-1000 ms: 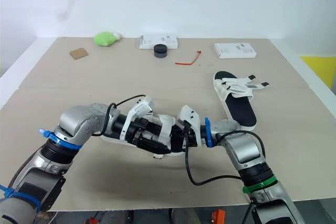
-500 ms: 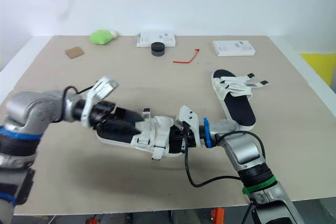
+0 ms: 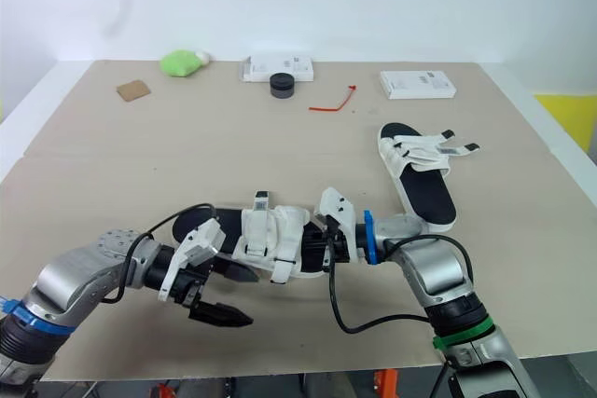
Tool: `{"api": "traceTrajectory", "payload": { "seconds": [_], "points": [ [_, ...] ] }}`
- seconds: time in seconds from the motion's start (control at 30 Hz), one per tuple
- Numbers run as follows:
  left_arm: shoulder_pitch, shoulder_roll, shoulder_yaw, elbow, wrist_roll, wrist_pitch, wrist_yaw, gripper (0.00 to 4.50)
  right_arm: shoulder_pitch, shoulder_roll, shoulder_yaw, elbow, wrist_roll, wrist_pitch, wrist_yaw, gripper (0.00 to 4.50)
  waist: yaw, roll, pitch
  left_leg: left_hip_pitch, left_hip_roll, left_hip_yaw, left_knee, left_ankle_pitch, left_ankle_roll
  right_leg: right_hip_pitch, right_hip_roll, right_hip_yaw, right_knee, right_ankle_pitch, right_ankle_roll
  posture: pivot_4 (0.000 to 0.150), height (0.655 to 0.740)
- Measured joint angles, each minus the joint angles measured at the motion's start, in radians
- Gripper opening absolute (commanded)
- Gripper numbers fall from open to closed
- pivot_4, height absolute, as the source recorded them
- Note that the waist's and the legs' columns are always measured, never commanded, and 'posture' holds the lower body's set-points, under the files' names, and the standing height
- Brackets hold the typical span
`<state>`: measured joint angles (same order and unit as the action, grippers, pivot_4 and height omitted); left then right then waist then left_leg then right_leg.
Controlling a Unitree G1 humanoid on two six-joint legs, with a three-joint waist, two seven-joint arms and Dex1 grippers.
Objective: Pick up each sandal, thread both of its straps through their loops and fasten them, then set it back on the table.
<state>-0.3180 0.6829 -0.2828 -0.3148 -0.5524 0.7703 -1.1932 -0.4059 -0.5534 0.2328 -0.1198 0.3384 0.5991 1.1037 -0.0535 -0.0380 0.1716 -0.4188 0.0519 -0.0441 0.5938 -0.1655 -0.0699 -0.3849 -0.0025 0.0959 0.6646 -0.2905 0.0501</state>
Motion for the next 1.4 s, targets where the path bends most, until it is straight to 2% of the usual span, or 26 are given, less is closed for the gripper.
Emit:
{"api": "traceTrajectory", "payload": {
  "seconds": [0.27, 0.53, 0.63, 0.83, 0.9, 1.3, 1.4],
  "points": [
    [-0.025, -0.059, -0.024, 0.062, 0.038, -0.037, 0.021, 4.22, 0.021, -0.015, -0.012, -0.037, 0.012, 0.023, -0.019, 0.0, 0.006, 0.0, 0.0, -0.002, -0.001, 0.0, 0.003, 0.0, 0.0, 0.0, 0.0, 0.0, 0.0, 0.002, 0.003, 0.15, 0.74],
    [-0.097, -0.088, -0.019, 0.07, -0.061, 0.104, 0.007, 4.22, 0.021, -0.016, -0.014, -0.038, 0.014, 0.029, -0.031, 0.0, 0.006, 0.0, 0.0, -0.003, -0.001, 0.0, 0.006, 0.0, 0.0, 0.001, 0.0, 0.0, 0.0, 0.002, 0.004, 0.15, 0.74],
    [-0.122, -0.102, -0.017, 0.074, -0.107, 0.157, 0.005, 3.35, 0.021, -0.016, -0.013, -0.038, 0.019, 0.029, -0.032, 0.0, 0.006, 0.0, 0.0, -0.003, -0.001, -0.001, 0.006, 0.0, 0.0, 0.001, 0.0, 0.0, 0.0, 0.004, 0.007, 0.15, 0.74],
    [-0.144, -0.113, -0.011, 0.107, -0.176, 0.241, -0.002, 0.57, 0.022, -0.013, -0.011, -0.039, 0.022, 0.029, -0.039, 0.0, 0.006, 0.0, 0.0, -0.003, -0.001, -0.001, 0.006, 0.0, 0.001, 0.001, 0.0, 0.0, 0.0, 0.004, 0.007, 0.15, 0.74],
    [-0.148, -0.115, -0.011, 0.122, -0.177, 0.253, -0.003, 0.06, 0.026, -0.014, -0.014, -0.042, 0.023, 0.029, -0.043, 0.0, 0.006, 0.001, 0.0, -0.003, -0.001, -0.001, 0.006, 0.0, 0.001, 0.001, 0.0, 0.0, 0.0, 0.004, 0.007, 0.15, 0.74],
    [-0.156, -0.098, -0.008, 0.177, -0.195, 0.289, -0.024, 0.06, 0.034, -0.015, -0.017, -0.051, 0.032, 0.031, -0.057, 0.0, 0.006, 0.001, 0.0, -0.003, -0.001, -0.001, 0.007, 0.0, 0.001, 0.001, 0.0, 0.0, 0.0, 0.004, 0.007, 0.15, 0.74],
    [-0.171, -0.092, 0.022, 0.184, -0.239, 0.368, -0.014, 0.06, 0.033, -0.015, -0.017, -0.05, 0.032, 0.031, -0.057, 0.0, 0.006, 0.001, 0.0, -0.003, -0.001, -0.002, 0.007, 0.0, 0.001, 0.001, 0.0, -0.001, 0.001, 0.004, 0.007, 0.15, 0.74]
  ]
}}
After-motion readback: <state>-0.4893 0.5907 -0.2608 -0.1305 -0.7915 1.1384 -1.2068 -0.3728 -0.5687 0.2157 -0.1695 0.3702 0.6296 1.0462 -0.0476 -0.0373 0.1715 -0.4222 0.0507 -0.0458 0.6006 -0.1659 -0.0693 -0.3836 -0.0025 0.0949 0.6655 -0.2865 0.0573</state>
